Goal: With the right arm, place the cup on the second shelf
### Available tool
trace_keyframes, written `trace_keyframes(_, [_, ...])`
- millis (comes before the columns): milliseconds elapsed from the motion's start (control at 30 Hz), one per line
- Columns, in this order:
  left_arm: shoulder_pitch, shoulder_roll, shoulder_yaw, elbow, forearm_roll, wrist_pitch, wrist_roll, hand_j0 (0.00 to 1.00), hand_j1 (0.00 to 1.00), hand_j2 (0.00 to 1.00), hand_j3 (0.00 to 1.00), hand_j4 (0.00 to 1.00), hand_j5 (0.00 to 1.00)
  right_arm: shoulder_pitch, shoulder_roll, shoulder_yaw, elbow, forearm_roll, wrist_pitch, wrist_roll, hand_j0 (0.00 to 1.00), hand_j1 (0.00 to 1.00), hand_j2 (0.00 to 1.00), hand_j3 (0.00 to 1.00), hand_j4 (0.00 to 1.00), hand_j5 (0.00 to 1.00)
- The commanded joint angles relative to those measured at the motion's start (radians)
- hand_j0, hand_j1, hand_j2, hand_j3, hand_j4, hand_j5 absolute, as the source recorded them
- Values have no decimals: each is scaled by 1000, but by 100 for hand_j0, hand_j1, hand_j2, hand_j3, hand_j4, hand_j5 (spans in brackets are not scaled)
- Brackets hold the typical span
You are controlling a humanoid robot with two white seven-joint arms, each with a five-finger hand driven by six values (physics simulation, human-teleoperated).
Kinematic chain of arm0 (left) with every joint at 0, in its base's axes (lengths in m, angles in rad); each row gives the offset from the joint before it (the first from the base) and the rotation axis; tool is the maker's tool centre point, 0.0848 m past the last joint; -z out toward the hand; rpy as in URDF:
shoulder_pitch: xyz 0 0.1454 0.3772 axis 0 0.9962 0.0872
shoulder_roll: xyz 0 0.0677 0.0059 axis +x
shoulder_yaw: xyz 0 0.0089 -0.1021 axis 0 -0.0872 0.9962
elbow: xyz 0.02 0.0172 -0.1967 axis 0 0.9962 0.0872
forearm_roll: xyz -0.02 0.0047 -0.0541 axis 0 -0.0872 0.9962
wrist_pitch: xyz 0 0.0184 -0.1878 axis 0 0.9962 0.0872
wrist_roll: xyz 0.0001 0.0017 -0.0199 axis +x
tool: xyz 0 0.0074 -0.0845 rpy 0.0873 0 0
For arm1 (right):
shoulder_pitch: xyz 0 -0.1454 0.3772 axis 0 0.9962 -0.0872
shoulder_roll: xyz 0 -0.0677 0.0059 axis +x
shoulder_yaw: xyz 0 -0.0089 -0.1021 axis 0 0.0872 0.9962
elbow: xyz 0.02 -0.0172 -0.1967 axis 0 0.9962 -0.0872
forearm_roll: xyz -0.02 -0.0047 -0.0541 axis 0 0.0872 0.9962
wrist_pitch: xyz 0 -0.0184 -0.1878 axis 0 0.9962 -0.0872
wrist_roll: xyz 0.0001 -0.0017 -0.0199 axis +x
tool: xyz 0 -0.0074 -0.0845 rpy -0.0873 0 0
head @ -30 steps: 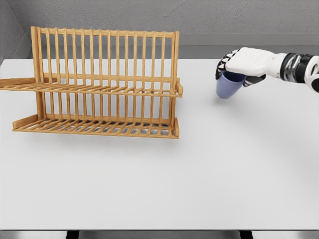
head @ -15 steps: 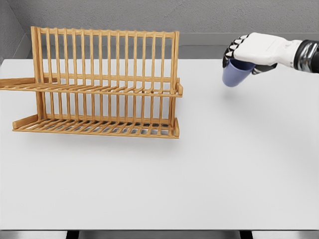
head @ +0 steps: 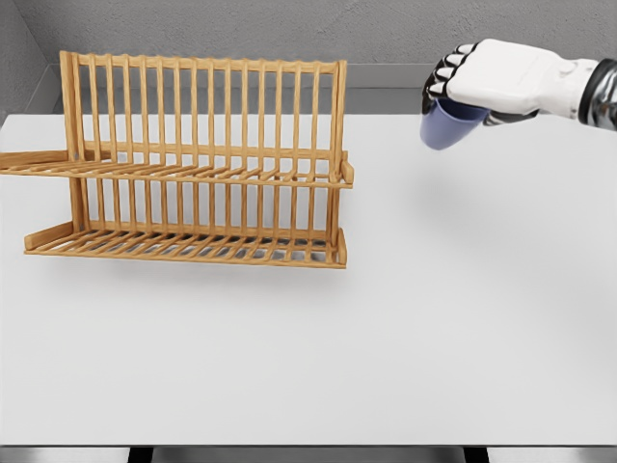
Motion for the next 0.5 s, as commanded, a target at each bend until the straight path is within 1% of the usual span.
trace_keyframes(0, [0,0,0,0,0,0,0,100,100,100,100,100,100,0,-11,-8,-25,-2,3,-1,65,65,65,65,65,65])
trace_keyframes(100, [-2,0,0,0,0,0,0,100,100,100,100,100,100,-6,-20,-10,-67,-2,5,-1,65,65,65,65,65,65])
trace_keyframes(167, [-2,0,0,0,0,0,0,100,100,100,100,100,100,-9,-17,-10,-71,-2,3,-1,65,65,65,65,65,65])
trace_keyframes(233, [0,0,0,0,1,0,0,100,100,100,100,100,100,-14,-11,-10,-103,-2,5,-1,65,65,65,65,65,65])
trace_keyframes(400, [-2,0,0,0,0,0,0,100,100,100,100,100,100,-20,-2,-10,-116,-2,3,-1,64,64,64,64,64,64])
trace_keyframes(467, [0,0,0,0,1,0,0,100,100,100,100,100,100,-25,-2,-10,-139,-2,5,-1,64,64,64,64,64,64])
